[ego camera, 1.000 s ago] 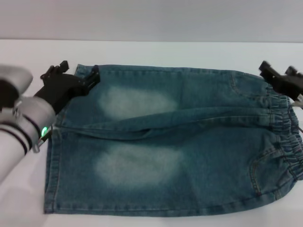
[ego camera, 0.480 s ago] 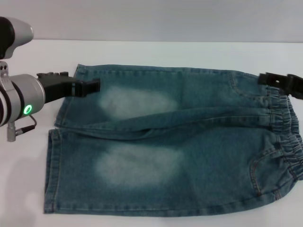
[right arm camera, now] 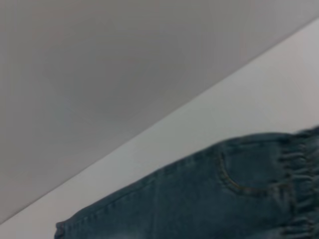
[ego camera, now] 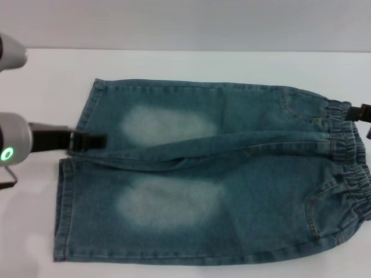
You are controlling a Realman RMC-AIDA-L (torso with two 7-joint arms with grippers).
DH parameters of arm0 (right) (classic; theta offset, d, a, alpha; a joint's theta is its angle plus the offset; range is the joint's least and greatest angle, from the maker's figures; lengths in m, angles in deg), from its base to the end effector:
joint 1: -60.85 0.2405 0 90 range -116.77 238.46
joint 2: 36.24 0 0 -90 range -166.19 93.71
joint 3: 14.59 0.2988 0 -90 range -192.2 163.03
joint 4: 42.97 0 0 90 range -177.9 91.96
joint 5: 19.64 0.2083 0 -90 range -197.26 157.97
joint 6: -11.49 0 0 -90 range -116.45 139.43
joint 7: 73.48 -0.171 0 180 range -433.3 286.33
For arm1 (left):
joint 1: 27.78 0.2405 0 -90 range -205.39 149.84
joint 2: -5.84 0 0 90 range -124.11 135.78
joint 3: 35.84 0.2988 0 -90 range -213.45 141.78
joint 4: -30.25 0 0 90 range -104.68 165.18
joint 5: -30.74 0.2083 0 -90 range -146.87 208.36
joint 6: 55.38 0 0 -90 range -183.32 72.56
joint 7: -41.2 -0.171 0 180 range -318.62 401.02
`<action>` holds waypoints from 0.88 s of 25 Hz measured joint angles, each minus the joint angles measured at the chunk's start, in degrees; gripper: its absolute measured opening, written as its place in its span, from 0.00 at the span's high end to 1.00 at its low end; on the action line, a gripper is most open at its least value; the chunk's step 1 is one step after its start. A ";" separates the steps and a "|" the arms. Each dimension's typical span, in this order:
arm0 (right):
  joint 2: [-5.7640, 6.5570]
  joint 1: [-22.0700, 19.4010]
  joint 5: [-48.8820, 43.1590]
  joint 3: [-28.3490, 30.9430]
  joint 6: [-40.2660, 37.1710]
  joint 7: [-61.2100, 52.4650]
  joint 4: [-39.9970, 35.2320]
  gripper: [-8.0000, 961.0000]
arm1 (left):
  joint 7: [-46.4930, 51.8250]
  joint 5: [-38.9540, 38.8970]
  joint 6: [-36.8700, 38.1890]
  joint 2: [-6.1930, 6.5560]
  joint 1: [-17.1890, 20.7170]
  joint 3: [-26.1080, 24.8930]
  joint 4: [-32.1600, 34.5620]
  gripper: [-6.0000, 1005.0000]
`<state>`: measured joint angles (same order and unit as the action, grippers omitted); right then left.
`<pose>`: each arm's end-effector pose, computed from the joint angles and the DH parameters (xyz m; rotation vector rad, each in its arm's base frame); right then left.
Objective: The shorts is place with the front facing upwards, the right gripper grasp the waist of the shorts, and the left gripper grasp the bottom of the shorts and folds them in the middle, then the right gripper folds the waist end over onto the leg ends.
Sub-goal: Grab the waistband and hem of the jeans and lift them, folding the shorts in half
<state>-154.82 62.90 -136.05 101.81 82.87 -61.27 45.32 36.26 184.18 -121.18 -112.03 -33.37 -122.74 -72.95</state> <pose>0.3149 0.3094 0.0469 -1.7791 1.7946 0.6123 -0.2573 0.3253 -0.0090 -2.0557 -1.1759 0.0170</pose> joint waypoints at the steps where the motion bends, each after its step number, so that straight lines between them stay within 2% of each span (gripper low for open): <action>1: -0.01 -0.77 0.02 0.43 0.39 0.31 0.04 0.18 | 0.64 0.35 -1.62 0.01 0.39 -0.16 -0.74 0.17; 3: -0.07 -1.25 0.03 0.72 0.61 0.65 -0.04 0.18 | 0.64 0.35 -1.62 0.01 0.39 -0.16 -0.74 0.17; 6: -0.14 -1.94 -0.01 0.93 0.92 1.19 -0.28 0.18 | 4.74 4.15 -10.60 -0.03 0.89 -0.17 -3.15 0.18; 13: -0.19 -3.72 -0.45 1.66 1.22 3.24 -0.66 0.18 | 7.87 4.82 -21.36 -0.07 1.40 1.17 -5.15 0.18; 22: -0.26 -4.12 0.10 2.49 1.48 6.28 -2.97 0.18 | 11.98 6.48 -27.19 -0.08 4.49 5.46 -7.54 0.18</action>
<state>-155.08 58.78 -135.95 104.30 84.35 -54.99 42.35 48.24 190.66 -148.37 -112.11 -28.88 -117.28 -80.49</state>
